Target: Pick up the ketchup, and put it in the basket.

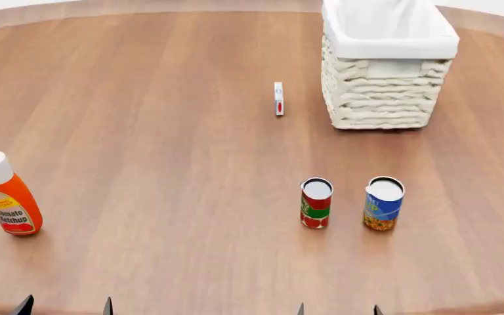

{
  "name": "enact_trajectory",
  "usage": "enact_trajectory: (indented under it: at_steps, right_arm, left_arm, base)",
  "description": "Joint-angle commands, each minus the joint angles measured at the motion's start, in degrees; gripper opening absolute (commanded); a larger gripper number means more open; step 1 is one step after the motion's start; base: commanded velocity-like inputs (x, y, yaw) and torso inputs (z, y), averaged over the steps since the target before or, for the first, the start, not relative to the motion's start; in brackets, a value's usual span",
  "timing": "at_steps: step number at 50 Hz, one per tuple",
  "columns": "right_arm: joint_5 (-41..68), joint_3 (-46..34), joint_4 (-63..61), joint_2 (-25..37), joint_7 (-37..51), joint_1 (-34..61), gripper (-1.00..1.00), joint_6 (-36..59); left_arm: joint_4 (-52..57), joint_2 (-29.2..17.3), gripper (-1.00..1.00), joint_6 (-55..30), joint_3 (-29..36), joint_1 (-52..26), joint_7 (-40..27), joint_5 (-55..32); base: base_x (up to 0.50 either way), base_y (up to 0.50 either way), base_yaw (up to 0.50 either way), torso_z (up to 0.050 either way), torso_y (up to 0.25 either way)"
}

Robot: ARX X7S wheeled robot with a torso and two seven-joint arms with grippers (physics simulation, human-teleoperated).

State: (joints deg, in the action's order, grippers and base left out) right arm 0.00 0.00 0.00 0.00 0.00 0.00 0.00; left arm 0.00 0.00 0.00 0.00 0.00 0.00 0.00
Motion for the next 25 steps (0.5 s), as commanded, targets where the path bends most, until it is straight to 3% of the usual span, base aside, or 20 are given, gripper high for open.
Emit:
enact_trajectory:
  at_steps: [1,13,17,25]
  right_arm:
    - [1.1,-1.2,0.6,0.9,0.8,0.2,1.0,-0.7]
    - [3.1,-3.3,0.7,2.6,3.6,0.4,1.0,0.1]
    - [1.2,-1.5,0.8,1.1,1.9,0.5,1.0,0.5]
    - [1.7,-2.5,-8.6,2.9,4.3,-1.0,1.0,5.6]
  left_arm:
    - [0.1,-0.9,1.0,-0.2,0.8,0.0,-0.8,-1.6]
    - [-0.1,-2.8,1.0,-1.0,2.8,-0.5,-3.1,-3.8]
    - [-0.2,-1.0,1.0,-1.9,0.3,-0.8,-0.6,-3.8]
    - [1.0,-2.6,1.0,-1.9,1.4,-0.9,-1.9,-5.3]
  base:
    - [0.0,0.0,0.0,0.0,0.0]
    - [0.0,0.0,0.0,0.0,0.0]
    - [0.0,0.0,0.0,0.0,0.0]
    - [0.0,0.0,0.0,0.0,0.0]
